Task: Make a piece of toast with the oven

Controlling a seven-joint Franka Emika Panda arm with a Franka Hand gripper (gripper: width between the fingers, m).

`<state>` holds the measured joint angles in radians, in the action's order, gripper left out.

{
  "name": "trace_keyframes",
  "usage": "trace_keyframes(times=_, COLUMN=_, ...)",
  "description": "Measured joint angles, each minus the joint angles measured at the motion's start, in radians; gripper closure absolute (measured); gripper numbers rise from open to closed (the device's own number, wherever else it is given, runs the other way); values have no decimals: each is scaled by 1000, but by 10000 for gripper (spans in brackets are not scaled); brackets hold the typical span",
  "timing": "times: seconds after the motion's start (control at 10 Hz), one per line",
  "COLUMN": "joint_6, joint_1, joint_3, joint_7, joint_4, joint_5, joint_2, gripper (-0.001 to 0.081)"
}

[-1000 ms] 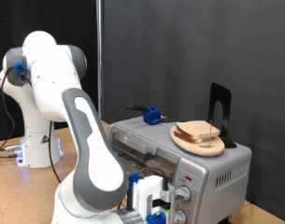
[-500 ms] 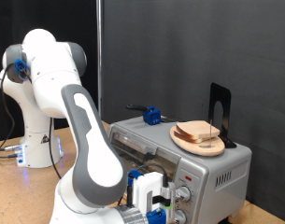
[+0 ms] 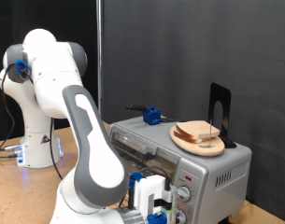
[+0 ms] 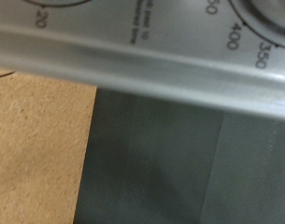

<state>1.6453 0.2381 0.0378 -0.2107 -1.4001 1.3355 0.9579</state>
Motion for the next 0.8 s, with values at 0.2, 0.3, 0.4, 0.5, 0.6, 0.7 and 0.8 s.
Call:
trace_keyframes(times=0.2, joint_6=25, joint_1=-3, joint_3=1, joint_7=-56, joint_4=0, joint_5=4, joint_2=0, gripper=789)
trace_keyframes(times=0.3, joint_6=34, joint_1=-3, joint_3=2, joint_7=-96, joint_4=-2, joint_5=9, joint_2=-1, gripper=800)
trace_keyframes(times=0.4, joint_6=48, joint_1=-3, joint_3=4, joint_7=-143, joint_4=-10, joint_5=16, joint_2=-7, gripper=800)
trace_keyframes(times=0.5, joint_6=59, joint_1=-3, joint_3=6, joint_7=-181, joint_4=-25, joint_5=21, joint_2=-18, gripper=801)
trace_keyframes(times=0.6, joint_6=62, joint_1=-4, joint_3=6, joint_7=-196, joint_4=-33, joint_5=23, joint_2=-24, gripper=801)
trace_keyframes(times=0.7, joint_6=65, joint_1=-4, joint_3=6, joint_7=-207, joint_4=-37, joint_5=23, joint_2=-25, gripper=801)
trace_keyframes(times=0.8, joint_6=71, joint_1=-5, joint_3=6, joint_7=-224, joint_4=-40, joint_5=23, joint_2=-25, gripper=801)
